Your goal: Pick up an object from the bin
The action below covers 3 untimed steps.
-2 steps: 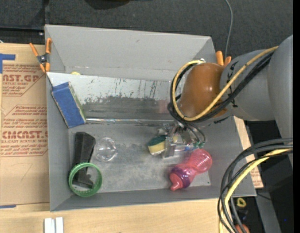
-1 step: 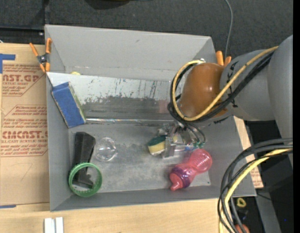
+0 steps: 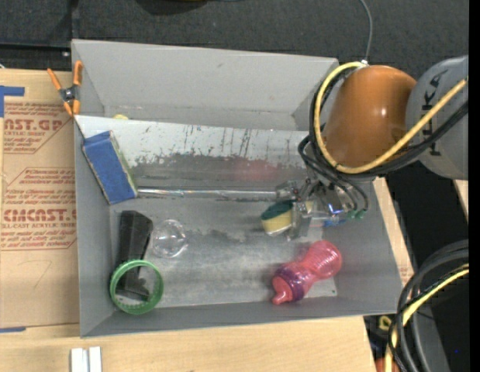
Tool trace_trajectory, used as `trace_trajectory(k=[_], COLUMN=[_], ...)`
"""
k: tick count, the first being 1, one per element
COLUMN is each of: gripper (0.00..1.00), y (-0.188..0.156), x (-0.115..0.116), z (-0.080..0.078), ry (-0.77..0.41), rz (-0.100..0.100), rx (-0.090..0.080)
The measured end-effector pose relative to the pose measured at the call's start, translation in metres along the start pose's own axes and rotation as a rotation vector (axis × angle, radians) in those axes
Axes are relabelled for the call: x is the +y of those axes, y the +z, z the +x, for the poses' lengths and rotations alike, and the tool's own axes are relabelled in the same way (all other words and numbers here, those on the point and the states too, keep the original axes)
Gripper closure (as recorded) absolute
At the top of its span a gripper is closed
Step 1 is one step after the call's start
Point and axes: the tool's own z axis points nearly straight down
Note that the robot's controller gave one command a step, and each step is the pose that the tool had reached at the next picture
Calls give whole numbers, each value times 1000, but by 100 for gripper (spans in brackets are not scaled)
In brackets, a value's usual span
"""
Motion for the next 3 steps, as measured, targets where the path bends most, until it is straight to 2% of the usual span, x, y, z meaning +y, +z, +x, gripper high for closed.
trace_trajectory(k=[1,2,3], gripper=[100,100,100], y=[65,-54,-71], x=[5,-9,-7], z=[-28,-14,-21], ry=[0,-6,-8], rz=[-4,1,4], rx=[11,-4,-15])
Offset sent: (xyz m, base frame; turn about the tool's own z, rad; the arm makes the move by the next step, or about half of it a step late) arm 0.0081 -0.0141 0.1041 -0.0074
